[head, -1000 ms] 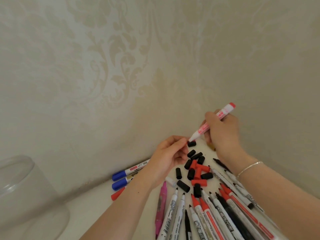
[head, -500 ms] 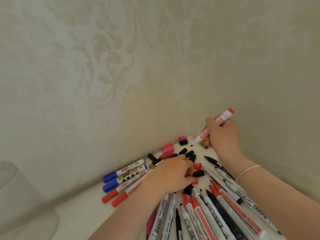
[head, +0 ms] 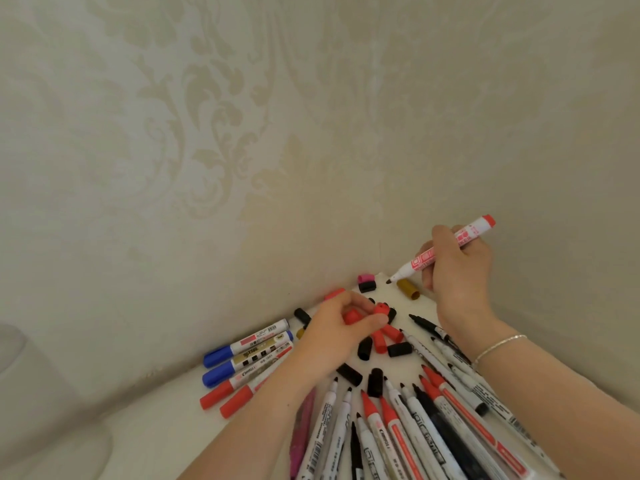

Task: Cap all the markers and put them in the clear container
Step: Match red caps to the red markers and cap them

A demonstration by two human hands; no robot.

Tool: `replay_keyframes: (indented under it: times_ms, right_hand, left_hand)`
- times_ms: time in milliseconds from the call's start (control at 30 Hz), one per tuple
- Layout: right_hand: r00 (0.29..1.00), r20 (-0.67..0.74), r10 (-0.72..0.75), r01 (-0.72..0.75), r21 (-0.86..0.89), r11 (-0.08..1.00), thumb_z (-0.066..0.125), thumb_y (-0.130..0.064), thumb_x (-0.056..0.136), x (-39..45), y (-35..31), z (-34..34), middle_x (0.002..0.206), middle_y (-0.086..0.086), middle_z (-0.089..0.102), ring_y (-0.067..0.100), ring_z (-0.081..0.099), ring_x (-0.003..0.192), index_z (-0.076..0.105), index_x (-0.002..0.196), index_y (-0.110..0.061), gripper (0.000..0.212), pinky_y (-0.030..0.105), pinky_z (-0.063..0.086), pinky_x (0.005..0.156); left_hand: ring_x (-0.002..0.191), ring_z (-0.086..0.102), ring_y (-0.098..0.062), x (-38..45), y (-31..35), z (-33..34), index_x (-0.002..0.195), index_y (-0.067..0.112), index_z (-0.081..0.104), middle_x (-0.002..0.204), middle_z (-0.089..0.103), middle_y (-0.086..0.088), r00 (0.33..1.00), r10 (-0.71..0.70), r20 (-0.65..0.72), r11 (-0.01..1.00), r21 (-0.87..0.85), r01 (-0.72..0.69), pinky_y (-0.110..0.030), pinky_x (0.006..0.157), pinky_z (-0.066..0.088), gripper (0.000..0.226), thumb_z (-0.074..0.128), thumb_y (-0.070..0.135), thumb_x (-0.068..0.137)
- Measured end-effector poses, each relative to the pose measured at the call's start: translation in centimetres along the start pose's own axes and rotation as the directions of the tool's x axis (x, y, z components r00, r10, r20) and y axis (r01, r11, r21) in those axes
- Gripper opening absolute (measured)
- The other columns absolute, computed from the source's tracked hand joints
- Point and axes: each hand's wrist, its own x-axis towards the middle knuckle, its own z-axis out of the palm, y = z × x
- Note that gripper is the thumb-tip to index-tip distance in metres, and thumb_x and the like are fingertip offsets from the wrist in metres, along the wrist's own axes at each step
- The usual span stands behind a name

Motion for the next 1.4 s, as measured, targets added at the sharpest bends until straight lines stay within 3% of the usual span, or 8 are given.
replay_keyframes:
  times_ms: [167, 400, 700, 1033, 1133, 1200, 1300, 1400]
  right_hand:
    - [0.999, 0.049, 0.022, -0.020, -0.039, 0.999, 0.049, -0.011, 0.091, -0.3, 0.5, 0.7, 0.058, 0.006, 0.043, 0.013, 0.038, 0.047, 0.036, 0.062, -0.017, 0.032, 0.026, 0.036, 0.044]
    - [0.989, 0.144, -0.043, 0.064, -0.145, 0.987, 0.050, -0.010, 0.089, -1.1, 0.8, 1.4, 0.068, 0.017, 0.047, 0.021, 0.036, 0.053, 0.038, 0.060, -0.013, 0.031, 0.030, 0.032, 0.048]
    - [0.959, 0.280, 0.035, -0.004, -0.110, 0.994, 0.049, -0.006, 0.090, -1.9, 0.3, 2.1, 0.064, 0.018, 0.047, 0.013, 0.033, 0.034, 0.042, 0.061, -0.009, 0.030, 0.021, 0.027, 0.033]
    - [0.959, 0.281, 0.040, 0.010, -0.175, 0.984, 0.049, -0.004, 0.088, -2.0, 0.3, 3.1, 0.064, 0.016, 0.044, 0.014, 0.033, 0.040, 0.039, 0.063, -0.010, 0.027, 0.021, 0.028, 0.034]
    - [0.976, 0.216, -0.022, 0.077, -0.249, 0.966, 0.051, -0.009, 0.088, -1.4, 0.7, 2.7, 0.067, 0.017, 0.046, 0.019, 0.035, 0.049, 0.048, 0.070, -0.007, 0.019, 0.025, 0.030, 0.041]
    - [0.994, 0.105, -0.032, 0.055, -0.230, 0.972, 0.051, -0.012, 0.089, -0.5, 0.6, 2.0, 0.070, 0.016, 0.047, 0.019, 0.037, 0.052, 0.049, 0.071, -0.008, 0.018, 0.029, 0.033, 0.047]
    - [0.998, -0.003, 0.061, -0.061, -0.136, 0.989, 0.051, -0.014, 0.090, 0.9, 1.0, 0.8, 0.073, 0.015, 0.048, 0.016, 0.038, 0.049, 0.044, 0.069, -0.014, 0.022, 0.026, 0.034, 0.043]
    - [0.989, -0.015, 0.150, -0.151, -0.128, 0.980, 0.051, -0.015, 0.091, 1.2, 1.9, 0.3, 0.071, 0.015, 0.046, 0.015, 0.036, 0.044, 0.042, 0.070, -0.014, 0.023, 0.022, 0.032, 0.036]
  left_hand:
    - [0.090, 0.069, -0.021, -0.1, 0.1, -0.8, 0.093, 0.026, 0.069, 0.093, 0.074, 0.001, 0.996, -0.021, -0.087, 0.969, -0.247, -0.001, -0.030, 0.088, 0.052, 0.020, 0.080, 0.020, 0.076]
    - [0.089, 0.066, -0.034, -0.4, 1.2, -1.0, 0.090, 0.030, 0.073, 0.095, 0.073, -0.007, 0.995, 0.047, -0.085, 0.972, -0.227, -0.065, -0.034, 0.086, 0.054, 0.018, 0.079, 0.018, 0.078]
    - [0.061, 0.064, 0.001, -1.5, 2.6, -1.1, 0.093, 0.018, 0.065, 0.073, 0.073, 0.001, 0.982, 0.160, -0.101, 0.924, -0.334, -0.185, -0.005, 0.056, 0.041, 0.006, 0.066, 0.014, 0.088]
    - [0.056, 0.061, 0.001, -1.5, 2.6, -1.3, 0.091, 0.009, 0.066, 0.087, 0.075, -0.014, 0.978, 0.132, -0.163, 0.919, -0.348, -0.182, -0.007, 0.053, 0.040, 0.007, 0.069, 0.009, 0.085]
    - [0.076, 0.065, -0.003, -1.1, 1.4, -2.6, 0.095, 0.012, 0.071, 0.093, 0.075, -0.003, 0.997, 0.056, -0.053, 0.968, -0.242, -0.067, -0.010, 0.066, 0.047, 0.009, 0.069, 0.015, 0.086]
    - [0.072, 0.058, -0.002, -0.9, 0.1, -3.4, 0.091, 0.023, 0.072, 0.083, 0.066, 0.008, 1.000, 0.002, 0.007, 1.000, 0.011, -0.002, -0.014, 0.068, 0.044, 0.006, 0.071, 0.026, 0.085]
    - [0.082, 0.050, -0.003, -0.9, -1.5, -3.5, 0.097, 0.033, 0.071, 0.095, 0.051, 0.011, 0.991, -0.063, 0.114, 0.910, 0.414, 0.010, -0.021, 0.075, 0.041, 0.013, 0.069, 0.036, 0.085]
    - [0.100, 0.050, -0.009, -0.8, -1.8, -2.7, 0.115, 0.032, 0.067, 0.107, 0.049, 0.007, 0.977, -0.038, 0.209, 0.792, 0.602, -0.098, -0.023, 0.088, 0.040, 0.026, 0.061, 0.030, 0.089]
